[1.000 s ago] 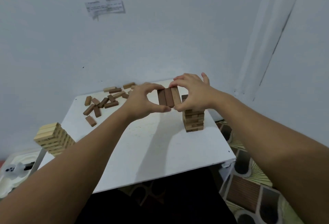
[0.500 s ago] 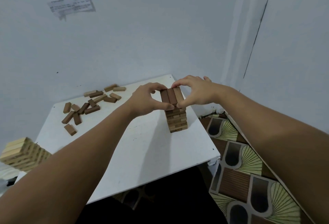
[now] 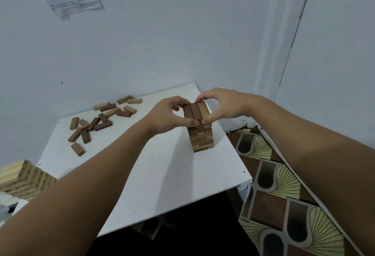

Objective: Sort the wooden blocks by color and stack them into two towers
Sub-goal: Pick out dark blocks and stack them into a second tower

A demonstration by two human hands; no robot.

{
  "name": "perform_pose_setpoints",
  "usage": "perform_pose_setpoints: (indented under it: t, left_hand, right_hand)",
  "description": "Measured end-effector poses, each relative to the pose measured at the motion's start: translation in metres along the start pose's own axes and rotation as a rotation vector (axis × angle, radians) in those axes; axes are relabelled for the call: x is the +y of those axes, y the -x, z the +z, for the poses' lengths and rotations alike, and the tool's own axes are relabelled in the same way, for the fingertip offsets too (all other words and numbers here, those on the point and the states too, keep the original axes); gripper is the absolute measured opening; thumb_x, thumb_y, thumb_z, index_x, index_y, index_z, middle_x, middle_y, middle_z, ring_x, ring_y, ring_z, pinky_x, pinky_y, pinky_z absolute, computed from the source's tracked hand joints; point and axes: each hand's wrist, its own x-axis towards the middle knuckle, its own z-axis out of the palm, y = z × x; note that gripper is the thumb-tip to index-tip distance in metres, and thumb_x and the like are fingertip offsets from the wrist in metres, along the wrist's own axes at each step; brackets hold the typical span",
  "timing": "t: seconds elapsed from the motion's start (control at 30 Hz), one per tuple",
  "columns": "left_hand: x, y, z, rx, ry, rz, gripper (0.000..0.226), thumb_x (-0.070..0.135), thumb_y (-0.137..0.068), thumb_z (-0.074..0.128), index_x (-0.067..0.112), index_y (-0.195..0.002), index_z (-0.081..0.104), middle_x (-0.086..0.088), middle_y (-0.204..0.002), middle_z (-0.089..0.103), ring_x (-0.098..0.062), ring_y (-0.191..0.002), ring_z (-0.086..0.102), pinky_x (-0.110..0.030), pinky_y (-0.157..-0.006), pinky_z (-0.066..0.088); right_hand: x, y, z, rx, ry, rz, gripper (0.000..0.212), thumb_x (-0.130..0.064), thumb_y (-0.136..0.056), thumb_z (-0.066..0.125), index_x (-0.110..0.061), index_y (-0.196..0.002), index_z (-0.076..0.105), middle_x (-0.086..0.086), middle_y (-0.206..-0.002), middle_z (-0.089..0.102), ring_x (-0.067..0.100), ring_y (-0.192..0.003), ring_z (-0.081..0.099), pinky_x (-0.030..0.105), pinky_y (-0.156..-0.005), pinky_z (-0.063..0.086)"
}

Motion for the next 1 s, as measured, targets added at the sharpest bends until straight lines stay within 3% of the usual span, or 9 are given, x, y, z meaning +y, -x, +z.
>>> perform_pose_setpoints:
  t: [0.13,0.27,0.37,0.63,1.0]
  left_hand:
    - [0.000,0.003,-0.002,-0.030,0.040,-0.029,0.069,0.043,-0.067,0.096,0.037,-0.129,0.065,0.019,-0.123,0.064,-0.005,-0.119,0.054,-0.031,-0.094,0.047]
    - [-0.007,0.008,-0.009,-0.067,0.115,-0.092,0.100,0.042,-0.059,0.101,0.041,-0.145,0.051,0.014,-0.131,0.062,-0.006,-0.124,0.053,-0.036,-0.098,0.050]
    - [-0.016,0.013,-0.012,-0.086,0.128,-0.113,0.095,0.041,-0.058,0.101,0.039,-0.142,0.056,0.015,-0.130,0.063,-0.007,-0.124,0.054,-0.037,-0.100,0.051]
    - [-0.020,0.013,-0.009,-0.083,0.181,-0.112,0.068,0.034,-0.063,0.099,0.037,-0.125,0.070,0.014,-0.125,0.068,-0.008,-0.121,0.058,-0.036,-0.098,0.052]
    - [-0.017,0.012,-0.009,-0.073,0.219,-0.123,0.073,0.036,-0.064,0.098,0.040,-0.129,0.067,0.009,-0.127,0.066,-0.013,-0.123,0.058,-0.041,-0.100,0.052]
  right_hand:
    - [0.007,-0.008,0.003,-0.053,-0.103,0.007,0.074,-0.060,-0.063,0.082,-0.059,-0.130,0.050,-0.021,-0.141,0.043,0.011,-0.134,0.042,0.047,-0.114,0.037]
    - [0.014,-0.008,0.006,-0.069,-0.158,-0.006,0.098,-0.061,-0.061,0.086,-0.056,-0.146,0.038,-0.014,-0.153,0.038,0.014,-0.140,0.038,0.044,-0.114,0.038]
    - [0.020,-0.008,0.011,-0.074,-0.203,0.005,0.102,-0.058,-0.060,0.088,-0.051,-0.149,0.037,-0.012,-0.152,0.039,0.014,-0.139,0.039,0.040,-0.111,0.039]
    - [0.029,-0.011,0.012,-0.066,-0.218,-0.013,0.084,-0.054,-0.065,0.087,-0.047,-0.140,0.049,-0.012,-0.147,0.045,0.012,-0.139,0.039,0.037,-0.106,0.035]
    - [0.025,-0.013,0.007,-0.076,-0.227,-0.015,0.085,-0.044,-0.072,0.091,-0.045,-0.144,0.047,-0.010,-0.147,0.045,0.015,-0.139,0.036,0.038,-0.102,0.035]
